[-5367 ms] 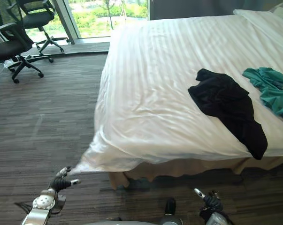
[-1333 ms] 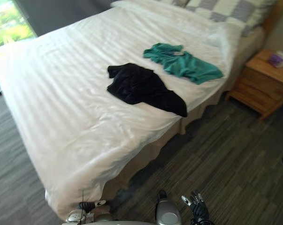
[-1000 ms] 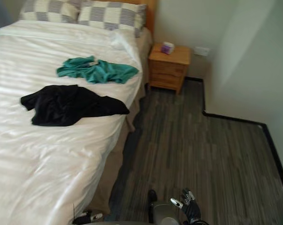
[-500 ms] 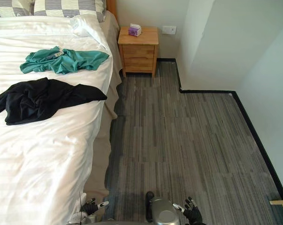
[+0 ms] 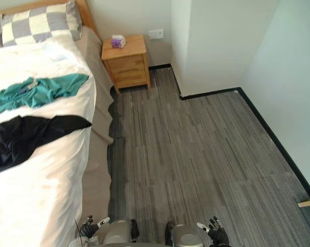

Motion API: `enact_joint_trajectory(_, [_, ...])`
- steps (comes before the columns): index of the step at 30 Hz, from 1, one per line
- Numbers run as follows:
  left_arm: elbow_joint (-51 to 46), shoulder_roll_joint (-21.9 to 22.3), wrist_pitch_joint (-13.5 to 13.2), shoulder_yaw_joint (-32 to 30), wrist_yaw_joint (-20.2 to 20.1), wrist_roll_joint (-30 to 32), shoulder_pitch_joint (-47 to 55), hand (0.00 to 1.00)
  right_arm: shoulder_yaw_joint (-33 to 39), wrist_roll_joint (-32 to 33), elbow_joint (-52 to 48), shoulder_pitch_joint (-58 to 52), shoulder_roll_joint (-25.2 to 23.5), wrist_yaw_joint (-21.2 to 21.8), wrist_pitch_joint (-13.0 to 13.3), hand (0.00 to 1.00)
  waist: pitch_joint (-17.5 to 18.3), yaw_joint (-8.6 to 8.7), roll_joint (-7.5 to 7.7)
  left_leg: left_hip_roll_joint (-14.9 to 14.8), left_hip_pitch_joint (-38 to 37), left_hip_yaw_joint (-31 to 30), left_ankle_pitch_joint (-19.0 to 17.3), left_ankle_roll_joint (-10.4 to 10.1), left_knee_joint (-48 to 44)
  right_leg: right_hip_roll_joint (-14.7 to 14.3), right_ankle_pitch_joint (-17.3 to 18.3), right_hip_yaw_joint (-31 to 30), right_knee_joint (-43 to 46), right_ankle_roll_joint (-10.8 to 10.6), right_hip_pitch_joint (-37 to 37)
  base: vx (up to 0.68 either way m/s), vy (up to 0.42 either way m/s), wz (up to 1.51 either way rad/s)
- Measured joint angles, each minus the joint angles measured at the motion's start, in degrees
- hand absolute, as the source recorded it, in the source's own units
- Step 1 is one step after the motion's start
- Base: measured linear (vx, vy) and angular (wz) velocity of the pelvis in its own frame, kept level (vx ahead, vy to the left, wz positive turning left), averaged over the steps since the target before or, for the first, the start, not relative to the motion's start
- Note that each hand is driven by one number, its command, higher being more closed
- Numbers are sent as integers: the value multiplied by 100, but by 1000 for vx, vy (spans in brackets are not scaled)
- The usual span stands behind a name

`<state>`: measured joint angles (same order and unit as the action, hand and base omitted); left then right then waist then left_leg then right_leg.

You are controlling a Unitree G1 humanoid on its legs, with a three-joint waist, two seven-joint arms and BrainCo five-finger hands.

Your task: Tidy the bed and pick cloth on bed and put in laundry

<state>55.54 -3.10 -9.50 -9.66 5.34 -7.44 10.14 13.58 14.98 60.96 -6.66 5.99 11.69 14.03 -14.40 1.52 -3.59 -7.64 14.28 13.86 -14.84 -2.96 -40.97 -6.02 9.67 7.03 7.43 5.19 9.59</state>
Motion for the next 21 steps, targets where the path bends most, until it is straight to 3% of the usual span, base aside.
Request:
enact_joint_trajectory(2, [1,-39,12,15,-32,-201,-13,0,14,-117,5,10,-47,2,9,0,-27,-56,73,85,6,276,83,27,1166,16,13,-19,-267,-22,248,366,-14,2])
enact_joint_trajectory(3, [6,-57,24,34,-31,-285,-13,0,52,-157,30,5,-67,-14,10,0,-51,-84,107,83,16,469,367,153,1717,29,57,15,-439,-95,446,359,8,14])
enact_joint_trajectory(4, [28,-61,45,53,-27,-335,-9,0,107,-200,53,9,-66,-23,8,0,-45,-101,136,77,8,575,557,190,1839,48,90,34,-533,-143,553,384,40,23])
enact_joint_trajectory(5, [47,-62,101,59,-25,-357,-5,0,113,-249,52,4,-69,-31,10,0,-10,-117,159,76,1,756,819,251,1953,91,237,66,-610,-325,677,427,78,25])
enact_joint_trajectory(7, [59,-116,226,49,-18,-432,-13,0,114,-344,51,21,-65,-93,-52,0,14,-187,206,183,36,912,935,491,1765,269,575,99,-463,-498,705,470,110,18])
enact_joint_trajectory(8, [94,-147,313,46,6,-437,13,0,143,-416,91,-41,-65,-166,-166,0,99,-247,314,318,-18,987,801,695,1705,514,803,238,5,-796,565,409,80,10])
enact_joint_trajectory(9, [143,-128,360,30,10,-442,19,0,154,-444,104,-22,-54,-171,-216,0,119,-254,279,345,-67,965,678,863,1697,578,901,381,585,-964,337,610,115,25])
enact_joint_trajectory(10, [289,-151,422,0,11,-419,-14,0,241,-483,105,22,-89,-161,-318,0,140,-238,282,476,-314,916,492,959,1797,881,964,582,2286,-1123,-284,630,94,35])
enact_joint_trajectory(11, [342,-201,399,-7,11,-413,6,0,289,-508,103,39,-139,-143,-331,0,88,-239,446,673,-687,832,332,998,1968,1328,535,687,4156,-1119,-988,636,100,43])
enact_joint_trajectory(13, [411,-283,403,6,15,-373,16,0,289,-554,121,-50,-192,-149,-328,0,49,-212,569,830,-1328,540,126,977,2180,1708,430,777,5463,-1070,-1513,570,24,74])
enact_joint_trajectory(14, [408,-279,389,13,22,-309,8,0,301,-529,96,-98,-231,-145,-284,0,14,-198,485,813,-1748,296,47,934,2406,1745,444,919,5495,-1024,-1772,571,-11,92])
enact_joint_trajectory(16, [402,-286,357,34,21,-291,-17,0,202,-432,66,-100,-200,-131,-213,0,2,-148,479,674,-2356,-28,52,909,2814,1687,502,1063,4727,-996,-2043,502,-53,96])
enact_joint_trajectory(18, [388,-302,286,97,10,-195,-39,0,92,-225,44,-94,-207,-129,-110,0,-3,-57,458,424,-2732,-434,33,865,3074,1487,416,1289,2952,-1001,-2293,613,-143,111])
enact_joint_trajectory(19, [361,-305,269,133,10,-145,-63,0,78,-154,46,-95,-208,-132,-102,0,-5,-55,456,355,-2782,-522,13,818,3105,1415,221,1311,2241,-999,-2363,654,-216,106])
enact_joint_trajectory(20, [344,-337,223,202,14,-16,-121,0,-33,47,52,-111,-198,-144,-110,0,2,-68,479,281,-2864,-607,-95,624,3130,1305,-462,1272,493,-1140,-2499,549,-234,74])
enact_joint_trajectory(21, [352,-377,184,250,21,65,-120,0,-73,130,50,-103,-205,-143,-114,0,-11,-76,529,319,-2988,-599,-194,449,3163,1332,-706,1114,-36,-1218,-2620,551,-253,60])
